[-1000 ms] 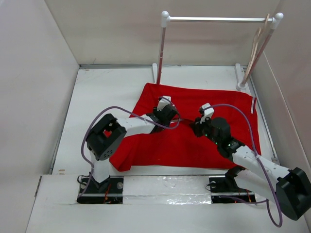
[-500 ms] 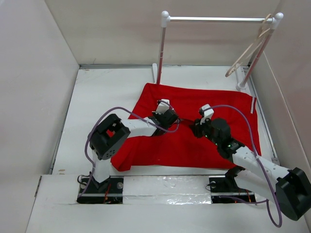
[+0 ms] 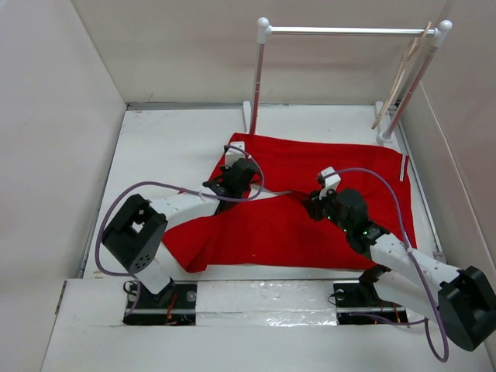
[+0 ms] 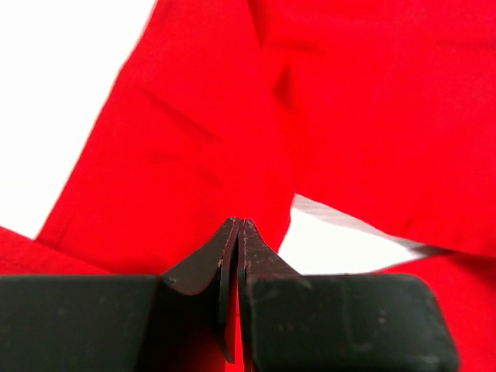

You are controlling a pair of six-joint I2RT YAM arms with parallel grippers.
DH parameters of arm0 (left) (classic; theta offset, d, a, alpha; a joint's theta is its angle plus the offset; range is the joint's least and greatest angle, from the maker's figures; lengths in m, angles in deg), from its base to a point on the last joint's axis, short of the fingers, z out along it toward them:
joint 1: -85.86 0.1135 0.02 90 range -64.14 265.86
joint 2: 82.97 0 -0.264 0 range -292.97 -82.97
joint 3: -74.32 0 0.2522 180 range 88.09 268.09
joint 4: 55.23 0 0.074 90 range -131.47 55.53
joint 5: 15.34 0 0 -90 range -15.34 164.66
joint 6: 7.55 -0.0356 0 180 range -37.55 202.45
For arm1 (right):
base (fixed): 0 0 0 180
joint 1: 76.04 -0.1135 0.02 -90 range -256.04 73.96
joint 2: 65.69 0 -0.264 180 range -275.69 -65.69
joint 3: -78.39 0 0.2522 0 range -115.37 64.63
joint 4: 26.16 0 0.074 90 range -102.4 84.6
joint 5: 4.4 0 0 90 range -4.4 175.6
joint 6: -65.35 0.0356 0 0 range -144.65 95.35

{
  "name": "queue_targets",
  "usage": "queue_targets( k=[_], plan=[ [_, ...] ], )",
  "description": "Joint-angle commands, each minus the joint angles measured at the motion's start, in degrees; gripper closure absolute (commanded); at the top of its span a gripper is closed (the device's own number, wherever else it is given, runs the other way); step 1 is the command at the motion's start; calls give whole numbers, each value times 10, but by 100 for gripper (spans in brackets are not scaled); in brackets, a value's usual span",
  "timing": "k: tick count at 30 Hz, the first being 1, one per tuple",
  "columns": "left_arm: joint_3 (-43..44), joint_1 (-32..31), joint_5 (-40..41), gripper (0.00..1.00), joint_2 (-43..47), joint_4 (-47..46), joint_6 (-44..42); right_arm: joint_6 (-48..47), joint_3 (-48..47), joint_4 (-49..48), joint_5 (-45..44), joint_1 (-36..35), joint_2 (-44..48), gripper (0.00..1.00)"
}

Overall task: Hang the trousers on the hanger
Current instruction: Flatten out the trousers at the center of the board.

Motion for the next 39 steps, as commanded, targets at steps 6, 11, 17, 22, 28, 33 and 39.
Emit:
queue_targets(
  k=[6,11,17,22,28,33,39],
  plan=[
    [-7,21,-75,92,20,-37,-28,-7,5,-44,6,2,7,71],
    [47,-18,-79,59,-56,10,-44,-6,-3,-37,20,2,-6,71],
    [63,-25,-31,62,-122,26,-16,-7,-1,-33,17,2,-1,71],
    [66,-30,26,64,-146,39,-14,-8,-5,-32,18,2,-6,71],
    [51,-30,90,100,-163,37,-1,-5,-2,-34,17,2,-12,71],
    [22,-35,102,100,-71,23,7,1,-3,-43,24,2,-19,70],
    [-15,-9,87,100,102,0,7,1,-5,-42,29,-3,-21,71]
  ],
)
